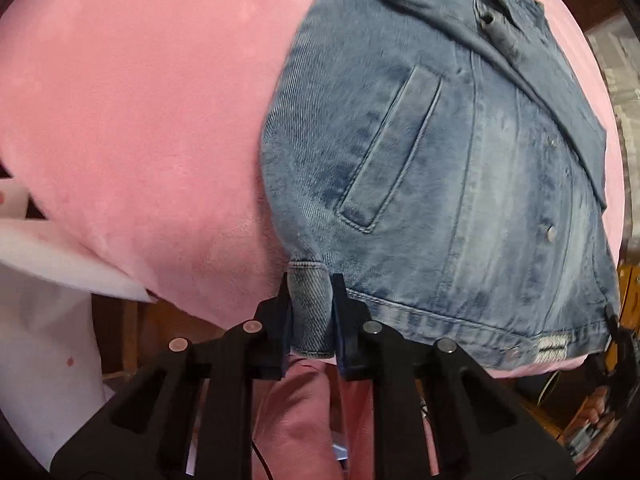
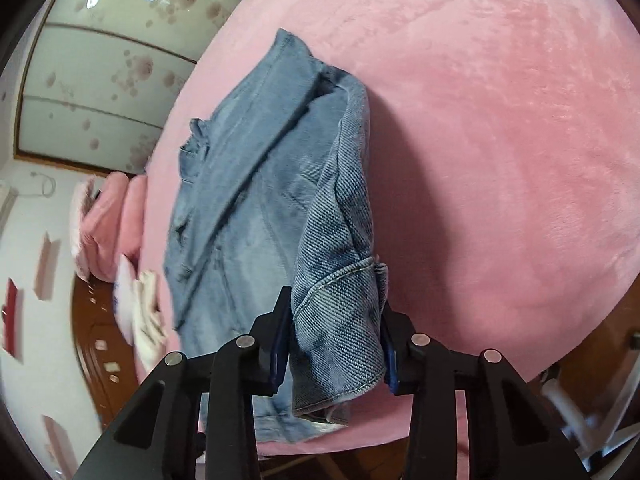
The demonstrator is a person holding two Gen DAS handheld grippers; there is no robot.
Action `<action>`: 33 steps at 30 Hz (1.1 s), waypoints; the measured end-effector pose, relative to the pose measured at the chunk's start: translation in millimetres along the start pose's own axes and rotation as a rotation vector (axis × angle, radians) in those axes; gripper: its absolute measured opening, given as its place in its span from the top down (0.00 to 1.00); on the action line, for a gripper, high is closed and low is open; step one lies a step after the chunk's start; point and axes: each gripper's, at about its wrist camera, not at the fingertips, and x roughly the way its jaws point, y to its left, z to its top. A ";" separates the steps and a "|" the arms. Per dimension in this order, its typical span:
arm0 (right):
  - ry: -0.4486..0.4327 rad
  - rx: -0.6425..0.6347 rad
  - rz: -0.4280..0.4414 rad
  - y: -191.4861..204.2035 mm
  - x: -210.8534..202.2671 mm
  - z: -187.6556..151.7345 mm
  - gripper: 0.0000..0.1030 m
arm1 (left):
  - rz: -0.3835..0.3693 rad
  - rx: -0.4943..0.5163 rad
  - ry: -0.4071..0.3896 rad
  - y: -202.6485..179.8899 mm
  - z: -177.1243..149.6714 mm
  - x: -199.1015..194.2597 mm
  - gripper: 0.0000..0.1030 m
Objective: Fold large clothes
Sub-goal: 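Lift the hem with both tools and fold it toward the collar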
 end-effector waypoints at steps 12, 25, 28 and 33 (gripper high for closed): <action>-0.121 0.168 0.147 63.4 -32.3 -1.3 0.71 | -0.299 -0.192 -0.226 -25.9 40.2 -116.8 0.90; -0.249 0.207 0.401 169.3 -48.9 75.4 0.72 | -0.449 -0.237 -0.484 -65.5 148.4 -223.2 0.90; -0.247 0.211 0.434 191.1 -36.8 99.9 0.72 | -0.477 -0.305 -0.485 -71.5 183.1 -223.1 0.90; -0.222 0.246 0.438 214.7 -9.2 144.6 0.72 | -0.404 -0.327 -0.490 -95.0 235.5 -212.4 0.90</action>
